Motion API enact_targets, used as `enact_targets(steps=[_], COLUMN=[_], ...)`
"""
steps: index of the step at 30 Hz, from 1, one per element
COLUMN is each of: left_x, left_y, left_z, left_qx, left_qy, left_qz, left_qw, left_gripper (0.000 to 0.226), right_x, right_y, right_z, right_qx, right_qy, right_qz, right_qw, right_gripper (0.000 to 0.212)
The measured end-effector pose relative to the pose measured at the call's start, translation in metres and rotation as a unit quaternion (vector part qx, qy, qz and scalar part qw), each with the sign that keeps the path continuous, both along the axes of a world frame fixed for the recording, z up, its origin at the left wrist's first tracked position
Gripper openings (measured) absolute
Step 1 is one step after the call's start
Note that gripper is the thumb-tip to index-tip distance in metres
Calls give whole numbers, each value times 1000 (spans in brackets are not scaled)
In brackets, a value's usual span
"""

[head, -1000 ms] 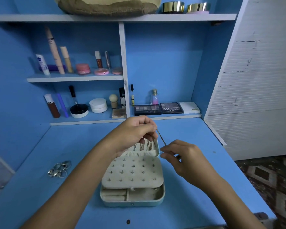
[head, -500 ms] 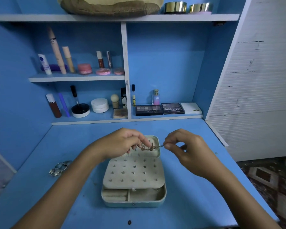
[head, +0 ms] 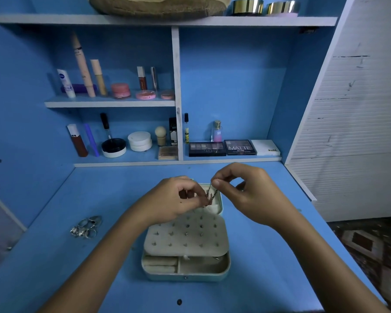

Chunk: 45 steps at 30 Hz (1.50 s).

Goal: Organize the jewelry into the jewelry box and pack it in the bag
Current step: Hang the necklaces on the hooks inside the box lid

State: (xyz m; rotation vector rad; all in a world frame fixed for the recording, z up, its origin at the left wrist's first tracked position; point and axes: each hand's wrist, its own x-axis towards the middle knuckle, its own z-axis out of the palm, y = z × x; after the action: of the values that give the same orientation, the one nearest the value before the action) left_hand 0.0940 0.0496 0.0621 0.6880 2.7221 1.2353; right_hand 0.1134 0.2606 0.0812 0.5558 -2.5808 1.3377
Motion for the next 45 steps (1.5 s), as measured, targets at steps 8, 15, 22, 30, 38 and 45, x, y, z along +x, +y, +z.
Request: enact_targets(steps=[8, 15, 22, 30, 38, 45], left_x=[-1, -2, -2, -13, -25, -41], left_y=[-9, -21, -19, -18, -10, -3], left_z=[-1, 4, 4, -15, -27, -34], left_qx=[166, 273, 214, 199, 44, -205], left_qy=[-81, -165, -137, -131, 2, 101], left_qz=[67, 14, 49, 160, 212, 163], left_qw=[981, 948, 966, 958, 976, 960], left_gripper=[7, 17, 13, 8, 14, 31], right_x=[-10, -14, -20, -37, -66, -85], right_y=[-8, -17, -21, -27, -43, -56], right_z=[2, 6, 5, -17, -42, -62], right_qx=[-67, -150, -180, -115, 66, 145], right_qy=[-70, -123, -171, -171, -91, -49], right_qz=[14, 45, 42, -20, -81, -99], right_qw=[995, 980, 968, 978, 990, 983], right_gripper=[8, 10, 10, 15, 16, 12])
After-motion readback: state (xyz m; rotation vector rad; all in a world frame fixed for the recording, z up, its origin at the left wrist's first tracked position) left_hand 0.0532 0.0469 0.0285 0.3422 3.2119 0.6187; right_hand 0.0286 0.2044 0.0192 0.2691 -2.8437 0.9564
